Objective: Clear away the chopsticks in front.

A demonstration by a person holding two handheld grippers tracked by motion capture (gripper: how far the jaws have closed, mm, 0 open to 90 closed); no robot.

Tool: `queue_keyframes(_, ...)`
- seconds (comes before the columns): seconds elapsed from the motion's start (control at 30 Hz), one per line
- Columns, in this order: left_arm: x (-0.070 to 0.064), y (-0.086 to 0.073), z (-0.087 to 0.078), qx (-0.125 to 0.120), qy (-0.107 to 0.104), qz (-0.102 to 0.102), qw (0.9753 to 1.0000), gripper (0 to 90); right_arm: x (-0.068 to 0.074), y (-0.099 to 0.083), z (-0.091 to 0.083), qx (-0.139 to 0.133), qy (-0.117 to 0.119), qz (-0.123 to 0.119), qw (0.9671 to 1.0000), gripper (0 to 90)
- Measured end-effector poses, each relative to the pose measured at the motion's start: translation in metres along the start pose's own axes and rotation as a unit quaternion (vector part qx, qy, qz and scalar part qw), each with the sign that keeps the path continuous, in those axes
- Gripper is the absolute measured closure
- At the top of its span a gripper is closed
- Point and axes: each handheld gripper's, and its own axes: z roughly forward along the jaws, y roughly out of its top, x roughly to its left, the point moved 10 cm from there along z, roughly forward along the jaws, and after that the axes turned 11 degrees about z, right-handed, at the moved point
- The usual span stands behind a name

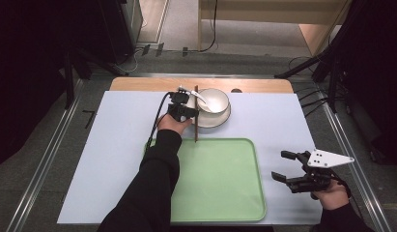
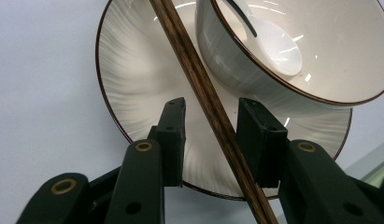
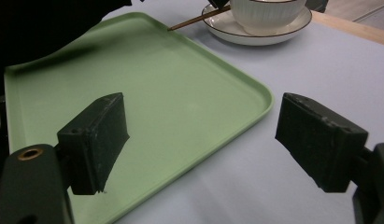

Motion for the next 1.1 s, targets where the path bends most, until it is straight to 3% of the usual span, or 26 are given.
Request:
queue_keyframes(0.27, -0.001, 0.0, 0.0, 0.001, 0.003, 0.003, 1.0, 65.8, 0.001, 0.0, 0.0, 0.002, 0.0, 0.0, 1.0, 17.6)
queue_keyframes(0.47, 0.001, 0.001, 0.0, -0.002, 0.005, -0.007, 1.0, 67.7, 0.001, 0.0, 0.0, 0.002, 0.001, -0.001, 1.0, 17.6)
queue_keyframes(0.73, 0.004, -0.004, 0.005, 0.012, 0.011, -0.004, 0.9999, 71.8, 0.001, 0.0, 0.001, 0.002, 0.002, -0.001, 1.0, 17.6)
queue_keyframes(0.9, 0.005, -0.006, 0.013, 0.016, 0.006, -0.037, 0.9992, 78.0, 0.001, 0.0, 0.001, 0.002, 0.003, -0.003, 1.0, 17.6)
queue_keyframes(0.97, 0.007, -0.004, 0.013, 0.014, 0.006, -0.064, 0.9978, 80.6, 0.001, 0.0, 0.001, 0.002, 0.003, -0.003, 1.0, 17.6)
queue_keyframes(1.1, 0.011, -0.004, 0.013, 0.011, 0.018, -0.08, 0.9965, 85.1, 0.001, 0.0, 0.0, 0.002, 0.002, -0.001, 1.0, 17.6)
